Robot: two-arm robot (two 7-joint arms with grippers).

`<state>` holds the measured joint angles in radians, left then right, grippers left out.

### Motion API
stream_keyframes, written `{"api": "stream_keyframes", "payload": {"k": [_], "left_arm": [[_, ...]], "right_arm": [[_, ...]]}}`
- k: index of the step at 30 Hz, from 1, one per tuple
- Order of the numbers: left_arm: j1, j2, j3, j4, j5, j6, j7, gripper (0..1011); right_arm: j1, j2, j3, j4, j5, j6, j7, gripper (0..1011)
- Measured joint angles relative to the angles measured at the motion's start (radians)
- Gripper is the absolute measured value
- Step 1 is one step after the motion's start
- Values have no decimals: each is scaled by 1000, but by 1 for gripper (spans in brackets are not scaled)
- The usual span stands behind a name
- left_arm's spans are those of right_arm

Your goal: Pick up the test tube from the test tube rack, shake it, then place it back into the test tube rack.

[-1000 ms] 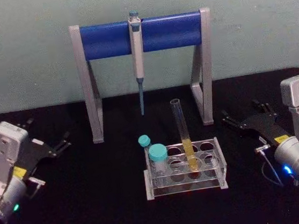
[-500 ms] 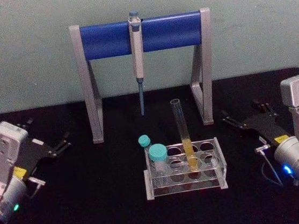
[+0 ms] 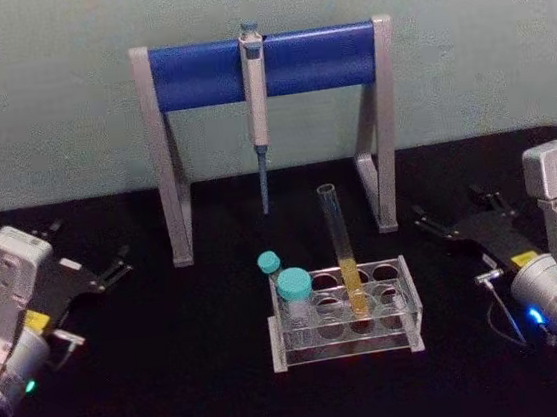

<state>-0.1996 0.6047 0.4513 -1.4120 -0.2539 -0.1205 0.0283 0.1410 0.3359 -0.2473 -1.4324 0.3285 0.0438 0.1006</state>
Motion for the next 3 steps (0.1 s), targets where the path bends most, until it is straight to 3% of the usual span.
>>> {"api": "stream_keyframes", "payload": {"k": [3], "left_arm": [[0,0,0,0,0,0,0,1001]], "right_arm": [[0,0,0,0,0,0,0,1000]]}}
